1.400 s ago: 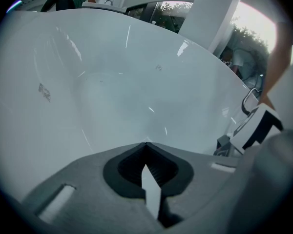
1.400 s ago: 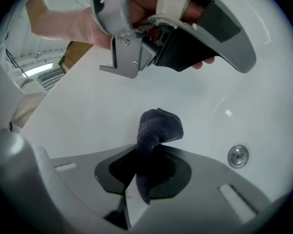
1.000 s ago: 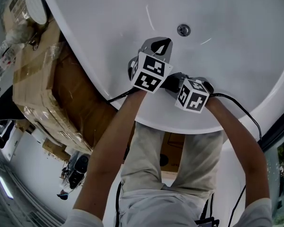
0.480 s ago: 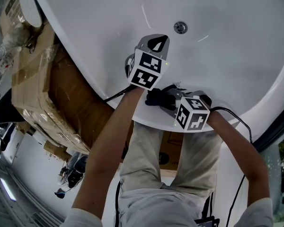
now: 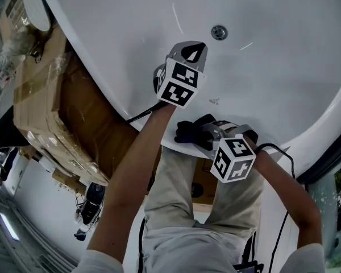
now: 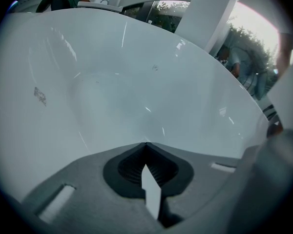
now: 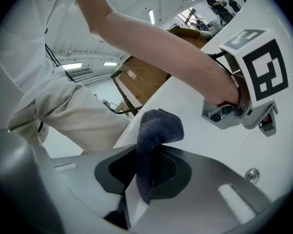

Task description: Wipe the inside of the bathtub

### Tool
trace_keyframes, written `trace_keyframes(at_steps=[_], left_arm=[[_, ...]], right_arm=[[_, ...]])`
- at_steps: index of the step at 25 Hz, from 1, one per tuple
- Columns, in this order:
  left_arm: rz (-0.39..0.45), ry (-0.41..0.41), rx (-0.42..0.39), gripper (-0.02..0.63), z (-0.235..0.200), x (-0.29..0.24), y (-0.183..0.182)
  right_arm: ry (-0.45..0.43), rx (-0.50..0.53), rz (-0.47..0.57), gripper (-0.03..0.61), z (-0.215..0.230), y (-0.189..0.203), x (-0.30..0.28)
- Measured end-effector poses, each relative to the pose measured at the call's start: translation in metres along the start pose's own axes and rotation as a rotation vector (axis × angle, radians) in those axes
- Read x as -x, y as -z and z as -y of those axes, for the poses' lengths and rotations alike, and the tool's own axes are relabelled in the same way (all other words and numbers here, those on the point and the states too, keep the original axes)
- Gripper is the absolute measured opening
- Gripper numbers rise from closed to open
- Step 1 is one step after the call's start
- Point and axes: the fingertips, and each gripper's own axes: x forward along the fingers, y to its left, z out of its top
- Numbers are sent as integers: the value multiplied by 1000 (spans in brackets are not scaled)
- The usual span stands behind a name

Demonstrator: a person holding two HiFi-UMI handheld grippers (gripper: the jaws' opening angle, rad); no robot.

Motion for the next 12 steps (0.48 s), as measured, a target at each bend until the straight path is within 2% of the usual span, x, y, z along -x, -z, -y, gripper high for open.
trace_keyframes(at_steps=[5, 8, 12], left_arm=[[-6, 3, -3, -3, -2, 0, 3], [-2, 6, -4, -4, -2, -1, 3], [4, 1, 3, -3, -4, -2, 3]], right_arm=[[61, -23, 8, 55, 5, -2, 9], [154, -31, 2, 55, 27, 6, 14], [282, 29, -53, 55, 65, 19, 19]])
